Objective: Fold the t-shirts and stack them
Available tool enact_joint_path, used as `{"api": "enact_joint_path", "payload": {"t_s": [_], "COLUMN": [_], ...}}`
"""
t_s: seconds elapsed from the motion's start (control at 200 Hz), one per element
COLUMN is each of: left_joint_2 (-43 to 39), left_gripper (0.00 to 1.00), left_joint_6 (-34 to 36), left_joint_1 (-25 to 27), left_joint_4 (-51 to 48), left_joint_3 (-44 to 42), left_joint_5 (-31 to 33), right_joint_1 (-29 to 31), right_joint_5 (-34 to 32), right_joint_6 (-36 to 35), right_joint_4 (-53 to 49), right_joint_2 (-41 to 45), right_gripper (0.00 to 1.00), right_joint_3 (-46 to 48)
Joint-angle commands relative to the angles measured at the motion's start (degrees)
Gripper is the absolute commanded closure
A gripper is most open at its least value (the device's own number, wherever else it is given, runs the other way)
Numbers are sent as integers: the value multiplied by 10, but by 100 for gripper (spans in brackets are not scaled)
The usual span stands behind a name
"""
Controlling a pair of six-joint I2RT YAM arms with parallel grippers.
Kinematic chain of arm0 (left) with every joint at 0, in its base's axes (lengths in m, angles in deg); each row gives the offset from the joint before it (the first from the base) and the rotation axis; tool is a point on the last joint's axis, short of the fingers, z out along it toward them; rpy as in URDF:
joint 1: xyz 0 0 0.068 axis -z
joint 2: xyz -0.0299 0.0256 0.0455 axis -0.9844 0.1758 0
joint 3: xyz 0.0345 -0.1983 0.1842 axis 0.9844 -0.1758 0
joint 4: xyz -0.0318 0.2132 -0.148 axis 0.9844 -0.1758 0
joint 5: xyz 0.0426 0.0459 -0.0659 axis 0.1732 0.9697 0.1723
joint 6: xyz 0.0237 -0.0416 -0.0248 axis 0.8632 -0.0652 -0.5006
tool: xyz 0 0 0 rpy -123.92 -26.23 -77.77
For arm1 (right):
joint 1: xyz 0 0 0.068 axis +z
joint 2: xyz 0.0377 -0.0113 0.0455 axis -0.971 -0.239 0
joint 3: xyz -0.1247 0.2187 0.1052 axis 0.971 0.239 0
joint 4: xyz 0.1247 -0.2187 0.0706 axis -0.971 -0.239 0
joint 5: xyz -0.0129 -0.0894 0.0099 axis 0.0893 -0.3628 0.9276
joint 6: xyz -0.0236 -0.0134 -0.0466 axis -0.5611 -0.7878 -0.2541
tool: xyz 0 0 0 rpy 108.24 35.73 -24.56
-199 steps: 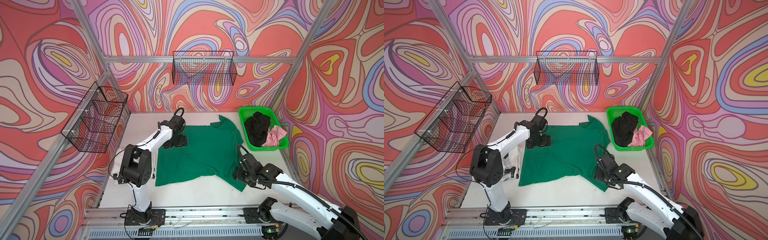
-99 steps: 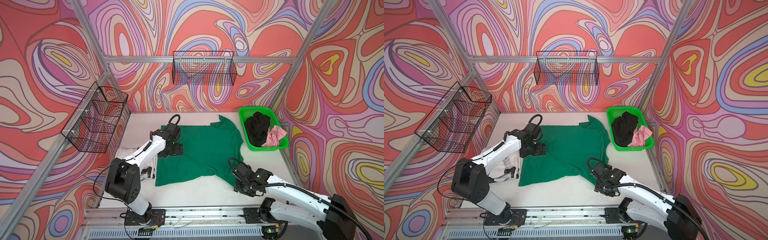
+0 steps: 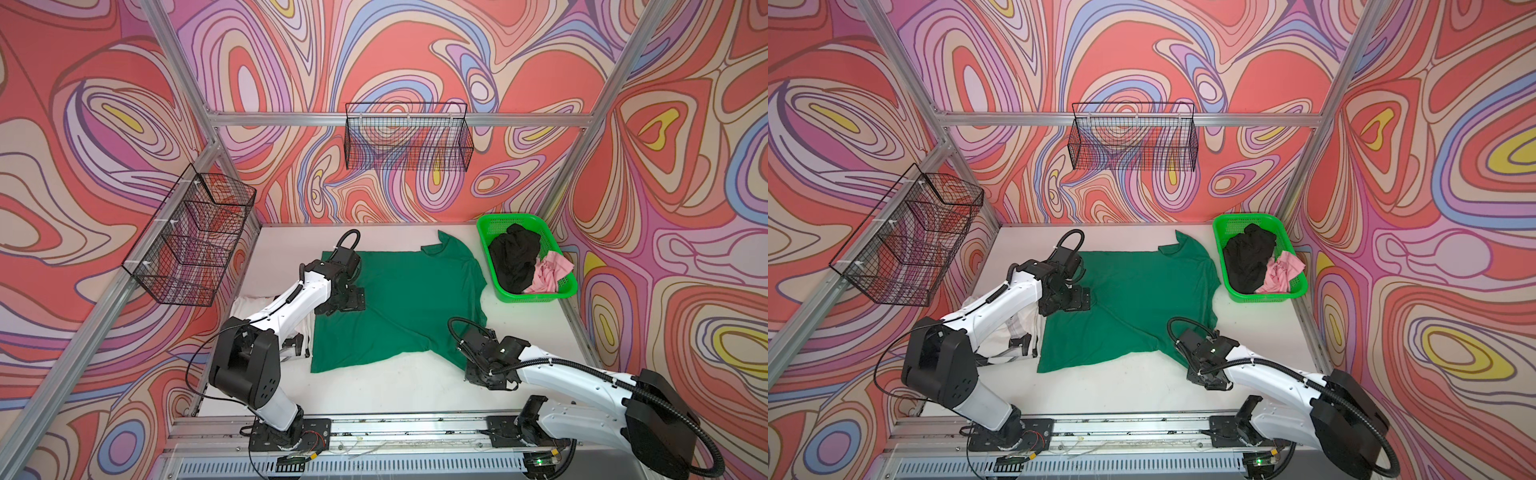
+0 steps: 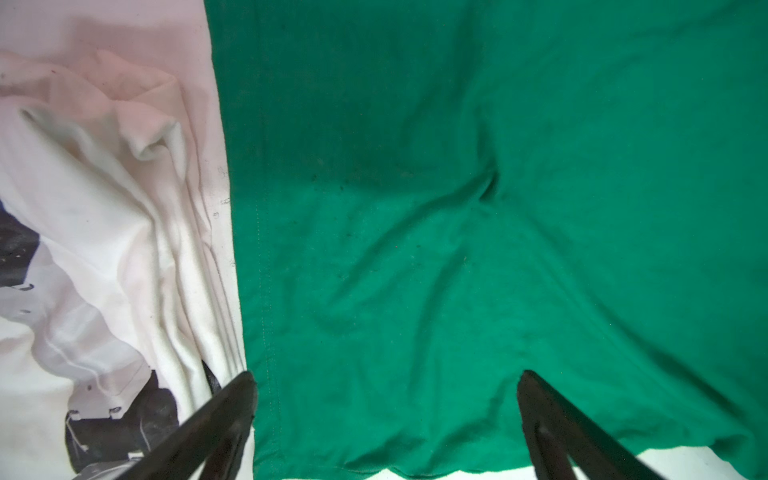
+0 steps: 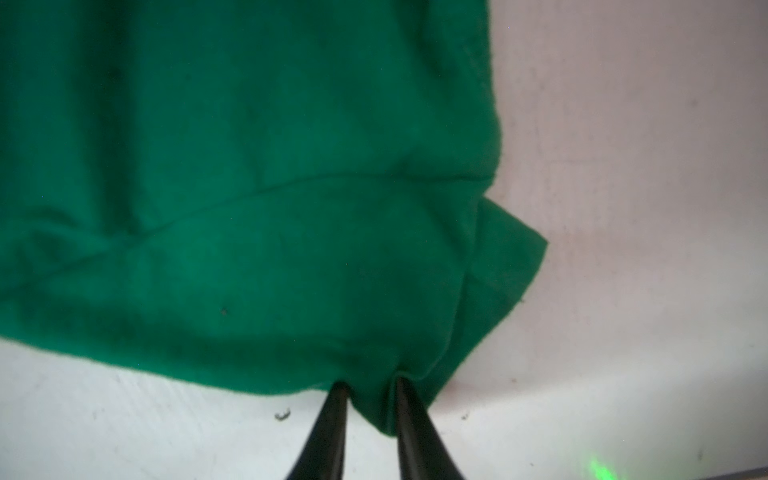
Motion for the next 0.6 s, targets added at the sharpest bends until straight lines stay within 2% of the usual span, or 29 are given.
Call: {"api": "enact_joint_path", "payload": {"t_s": [0.0,0.03,0.235,0.441,0.516,0.596], "left_joint_2": [7,7,11,16,16,18], "left_gripper": [0,0,0,0,0,0], "left_joint_6": [7,8,12,16,18,21], "left_joint_1": [1,1,1,1,1,1], "left_joint_4": [-2,-3,-3,-7,-8,-9], "left_joint_3": [-4,-4,-1,3,2,4], "left_joint_5": [9,9,9,4,3,-1], "right_joint_1": [2,2,1,-5,-34,-95], "right_joint_5": [-12,-16,-55,-71,-49,24], "right_joint_6": [-2,-3,-14,-30,-47,-87], "right_joint_4": [-1,-11,-105,-147,-143,-111], "right_joint_2": [6,11,55,48,43,43], "right_gripper": [96,100,100,100,100,100], "right_joint_3": [-21,-30,-138,-222,-229,-228]}}
